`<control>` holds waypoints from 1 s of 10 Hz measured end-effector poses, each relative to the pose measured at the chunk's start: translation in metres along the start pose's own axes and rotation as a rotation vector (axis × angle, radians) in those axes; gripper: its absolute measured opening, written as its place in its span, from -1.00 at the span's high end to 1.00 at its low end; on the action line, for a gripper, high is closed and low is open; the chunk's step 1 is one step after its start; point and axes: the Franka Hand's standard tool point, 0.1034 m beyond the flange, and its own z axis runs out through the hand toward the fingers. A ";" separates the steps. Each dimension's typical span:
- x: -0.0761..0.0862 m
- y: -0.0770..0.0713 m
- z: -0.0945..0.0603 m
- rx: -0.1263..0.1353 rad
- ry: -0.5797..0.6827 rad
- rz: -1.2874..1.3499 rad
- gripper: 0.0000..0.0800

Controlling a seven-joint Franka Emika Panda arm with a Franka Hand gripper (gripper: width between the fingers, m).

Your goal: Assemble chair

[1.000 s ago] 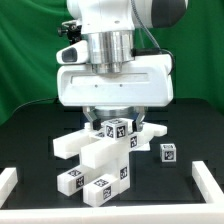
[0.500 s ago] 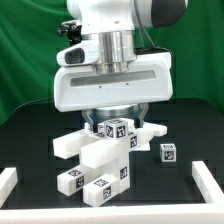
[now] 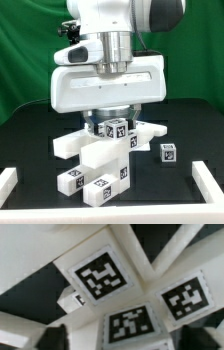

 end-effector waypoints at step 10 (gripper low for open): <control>0.003 0.002 0.001 0.000 0.005 0.837 0.31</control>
Offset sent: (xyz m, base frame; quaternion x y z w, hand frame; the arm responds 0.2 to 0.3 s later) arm 0.0000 0.0000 0.0000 0.0000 0.0000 0.1296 0.9916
